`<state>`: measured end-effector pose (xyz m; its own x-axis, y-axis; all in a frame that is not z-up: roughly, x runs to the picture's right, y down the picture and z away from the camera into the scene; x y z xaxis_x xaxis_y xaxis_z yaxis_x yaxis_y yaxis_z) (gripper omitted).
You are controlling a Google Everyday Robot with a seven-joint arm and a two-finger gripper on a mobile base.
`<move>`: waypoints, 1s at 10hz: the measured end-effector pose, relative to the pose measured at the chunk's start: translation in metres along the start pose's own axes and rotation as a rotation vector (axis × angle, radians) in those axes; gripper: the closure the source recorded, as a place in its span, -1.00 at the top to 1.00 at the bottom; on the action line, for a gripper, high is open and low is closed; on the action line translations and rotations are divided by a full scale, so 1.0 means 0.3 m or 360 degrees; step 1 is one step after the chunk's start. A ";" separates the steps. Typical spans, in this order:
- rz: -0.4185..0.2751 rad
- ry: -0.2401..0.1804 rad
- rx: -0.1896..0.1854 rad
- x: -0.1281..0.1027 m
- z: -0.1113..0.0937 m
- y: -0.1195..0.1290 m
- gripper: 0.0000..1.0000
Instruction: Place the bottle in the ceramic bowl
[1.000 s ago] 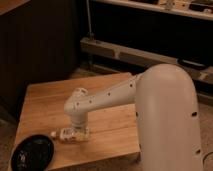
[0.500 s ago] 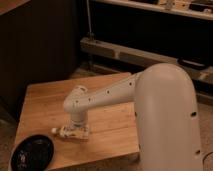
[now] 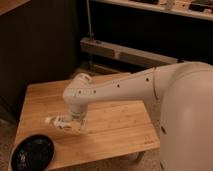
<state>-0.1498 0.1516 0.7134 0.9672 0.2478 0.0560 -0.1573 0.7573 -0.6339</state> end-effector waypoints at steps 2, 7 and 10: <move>-0.0107 -0.0057 -0.0026 -0.084 -0.011 0.061 -1.00; -0.0455 -0.0153 -0.0156 -0.276 0.021 0.315 -1.00; -0.0629 -0.0194 -0.0203 -0.331 0.027 0.380 -0.76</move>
<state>-0.2654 0.2183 0.6418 0.9162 0.0289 0.3998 0.2540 0.7296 -0.6349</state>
